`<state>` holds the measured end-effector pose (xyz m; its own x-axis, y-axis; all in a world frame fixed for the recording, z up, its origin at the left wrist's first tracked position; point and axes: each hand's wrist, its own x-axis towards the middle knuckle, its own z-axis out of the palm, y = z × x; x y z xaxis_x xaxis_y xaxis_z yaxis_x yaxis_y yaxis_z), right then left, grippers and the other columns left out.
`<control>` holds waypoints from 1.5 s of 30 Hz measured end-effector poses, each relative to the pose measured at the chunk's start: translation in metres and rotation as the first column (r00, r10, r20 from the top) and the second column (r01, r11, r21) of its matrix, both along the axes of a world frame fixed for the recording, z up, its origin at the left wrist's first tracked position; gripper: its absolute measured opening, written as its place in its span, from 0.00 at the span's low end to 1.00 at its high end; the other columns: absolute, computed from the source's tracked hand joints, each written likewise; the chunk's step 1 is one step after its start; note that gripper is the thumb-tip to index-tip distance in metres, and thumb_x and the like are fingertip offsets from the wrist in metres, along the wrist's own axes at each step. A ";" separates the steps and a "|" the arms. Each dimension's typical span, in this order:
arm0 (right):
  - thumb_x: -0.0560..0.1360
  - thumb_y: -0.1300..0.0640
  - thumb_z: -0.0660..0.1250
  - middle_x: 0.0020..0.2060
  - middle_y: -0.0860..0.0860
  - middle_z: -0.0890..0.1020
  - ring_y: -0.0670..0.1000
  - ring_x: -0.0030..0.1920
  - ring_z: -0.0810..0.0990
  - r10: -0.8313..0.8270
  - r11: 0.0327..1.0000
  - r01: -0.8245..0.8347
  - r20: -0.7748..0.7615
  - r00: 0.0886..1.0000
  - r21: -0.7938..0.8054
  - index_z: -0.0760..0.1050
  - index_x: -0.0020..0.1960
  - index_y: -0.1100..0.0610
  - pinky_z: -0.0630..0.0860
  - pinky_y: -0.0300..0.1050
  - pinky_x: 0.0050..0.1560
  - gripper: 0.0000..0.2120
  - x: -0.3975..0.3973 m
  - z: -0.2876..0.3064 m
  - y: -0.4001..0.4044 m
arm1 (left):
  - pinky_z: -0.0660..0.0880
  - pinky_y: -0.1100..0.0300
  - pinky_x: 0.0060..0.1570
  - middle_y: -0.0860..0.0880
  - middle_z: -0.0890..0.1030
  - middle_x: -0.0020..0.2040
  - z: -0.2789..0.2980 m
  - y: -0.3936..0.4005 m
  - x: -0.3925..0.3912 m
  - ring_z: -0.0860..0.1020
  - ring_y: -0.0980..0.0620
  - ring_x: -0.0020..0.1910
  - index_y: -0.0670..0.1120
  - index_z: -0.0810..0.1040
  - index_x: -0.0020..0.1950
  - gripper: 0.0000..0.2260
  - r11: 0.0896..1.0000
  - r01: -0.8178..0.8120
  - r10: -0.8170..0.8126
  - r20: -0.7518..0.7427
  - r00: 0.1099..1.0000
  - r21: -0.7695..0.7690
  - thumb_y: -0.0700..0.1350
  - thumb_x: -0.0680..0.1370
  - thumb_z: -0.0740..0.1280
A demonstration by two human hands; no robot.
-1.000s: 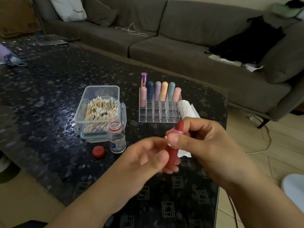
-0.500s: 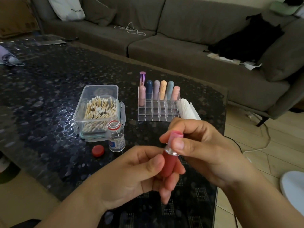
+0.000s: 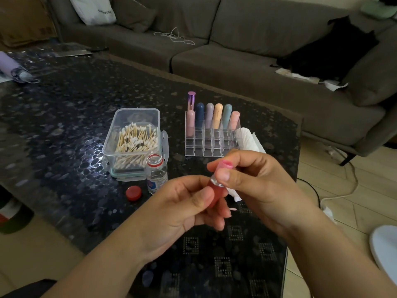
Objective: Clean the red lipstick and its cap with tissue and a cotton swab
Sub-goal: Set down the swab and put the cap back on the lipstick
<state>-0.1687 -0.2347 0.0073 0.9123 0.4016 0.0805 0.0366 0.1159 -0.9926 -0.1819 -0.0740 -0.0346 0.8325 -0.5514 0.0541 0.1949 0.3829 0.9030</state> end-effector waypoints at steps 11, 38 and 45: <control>0.72 0.54 0.70 0.51 0.45 0.77 0.40 0.49 0.74 0.147 0.549 0.290 0.432 0.890 -0.784 0.77 0.60 0.49 0.64 0.24 0.50 0.17 0.015 -0.044 0.013 | 0.79 0.63 0.37 0.49 0.83 0.33 -0.001 0.043 -0.003 0.78 0.54 0.32 0.48 0.83 0.40 0.08 0.743 -0.603 0.587 0.148 0.796 0.292 0.46 0.63 0.69; 0.74 0.63 0.66 0.43 0.50 0.86 0.45 0.46 0.84 -0.296 0.925 0.317 0.127 0.947 -0.209 0.78 0.49 0.56 0.77 0.39 0.50 0.06 0.015 -0.012 -0.011 | 0.78 0.65 0.34 0.50 0.82 0.32 -0.003 0.024 0.001 0.78 0.56 0.31 0.48 0.83 0.40 0.07 0.762 -0.545 0.529 0.151 0.835 0.351 0.37 0.71 0.68; 0.65 0.57 0.69 0.40 0.51 0.85 0.47 0.44 0.82 -0.243 0.967 0.246 0.049 0.969 -0.066 0.78 0.49 0.54 0.77 0.38 0.46 0.12 0.006 -0.013 -0.023 | 0.77 0.66 0.37 0.51 0.81 0.31 -0.002 0.003 -0.001 0.78 0.56 0.31 0.49 0.83 0.41 0.06 0.796 -0.473 0.434 0.189 0.881 0.377 0.39 0.71 0.69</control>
<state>-0.1626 -0.2575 -0.0057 0.9801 0.1726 0.0983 0.0949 0.0279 -0.9951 -0.1831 -0.0705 -0.0367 0.9949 -0.1005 -0.0013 0.0021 0.0085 1.0000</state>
